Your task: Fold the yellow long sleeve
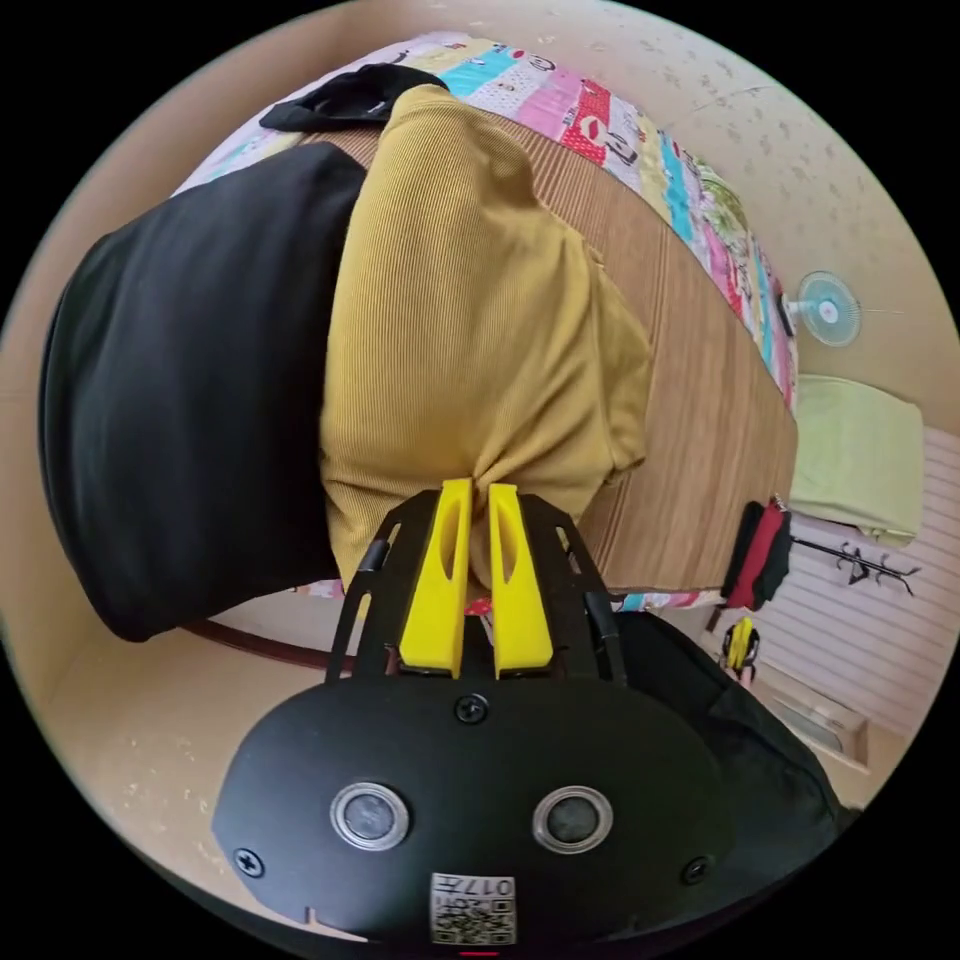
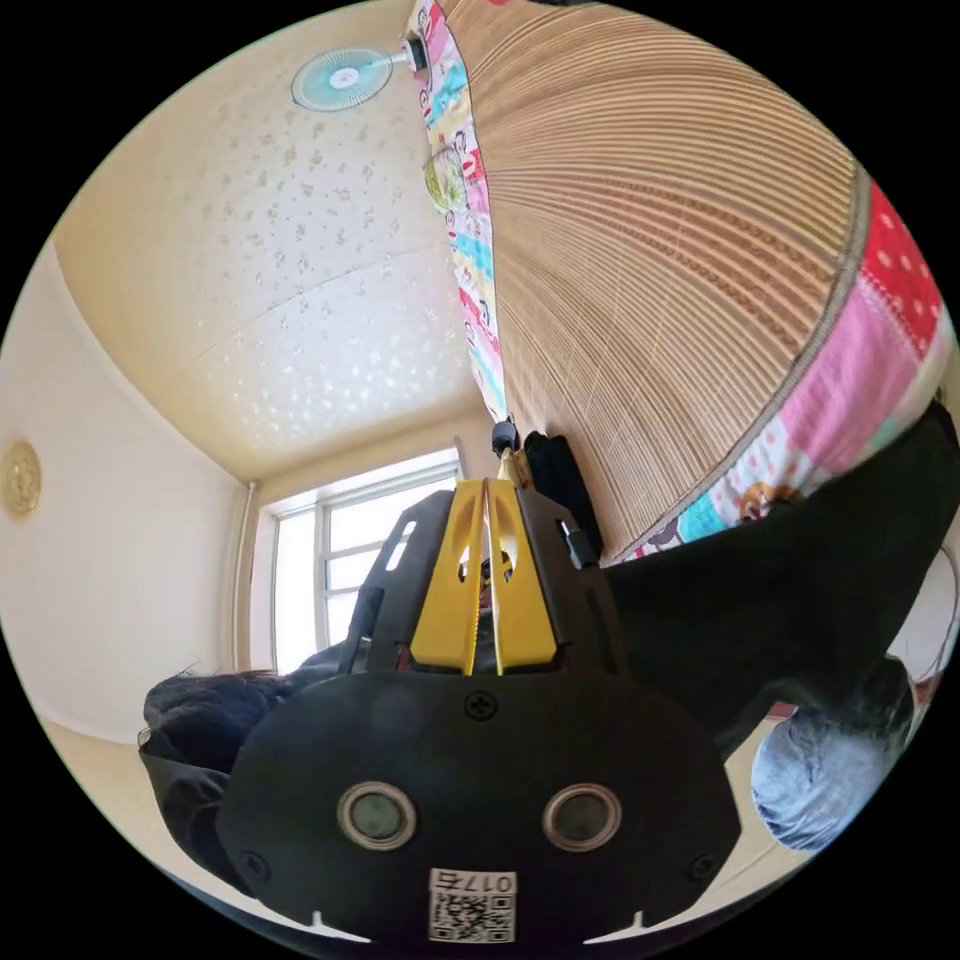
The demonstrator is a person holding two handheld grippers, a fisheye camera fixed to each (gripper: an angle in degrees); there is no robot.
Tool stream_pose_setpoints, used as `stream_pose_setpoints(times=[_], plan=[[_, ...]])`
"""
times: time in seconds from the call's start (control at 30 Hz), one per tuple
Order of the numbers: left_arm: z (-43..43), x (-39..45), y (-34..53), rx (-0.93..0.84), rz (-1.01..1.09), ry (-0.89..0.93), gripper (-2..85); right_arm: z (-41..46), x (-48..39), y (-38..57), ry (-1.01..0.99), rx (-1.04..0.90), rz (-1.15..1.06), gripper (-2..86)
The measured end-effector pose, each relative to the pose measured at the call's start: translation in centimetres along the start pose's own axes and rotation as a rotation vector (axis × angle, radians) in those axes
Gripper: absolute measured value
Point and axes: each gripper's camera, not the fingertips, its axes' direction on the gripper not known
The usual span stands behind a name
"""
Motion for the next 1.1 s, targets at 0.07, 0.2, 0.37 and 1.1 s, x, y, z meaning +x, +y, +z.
stream_pose_setpoints(times=[0.07, 0.2, 0.37, 1.1], plan=[[-1.9, -0.7, 0.7, 0.060, 0.057, 0.251, 0.8, -1.7, 0.1, 0.2, 0.010, 0.070, -0.023, 0.3], [-5.7, 1.1, 2.5, 0.122, 0.299, 0.494, -0.3, -2.2, -2.2, -1.5, 0.044, 0.060, -0.137, 0.5], [-10.0, 8.7, 4.3, 0.227, 0.574, 0.894, -0.8, 5.1, -8.6, -6.1, 0.255, -0.247, -0.328, 2.0], [7.0, 46.3, 24.9, -0.248, 1.338, 1.034, -0.7, 21.9, -15.0, -13.5, -0.847, -0.676, -0.554, 14.3]])
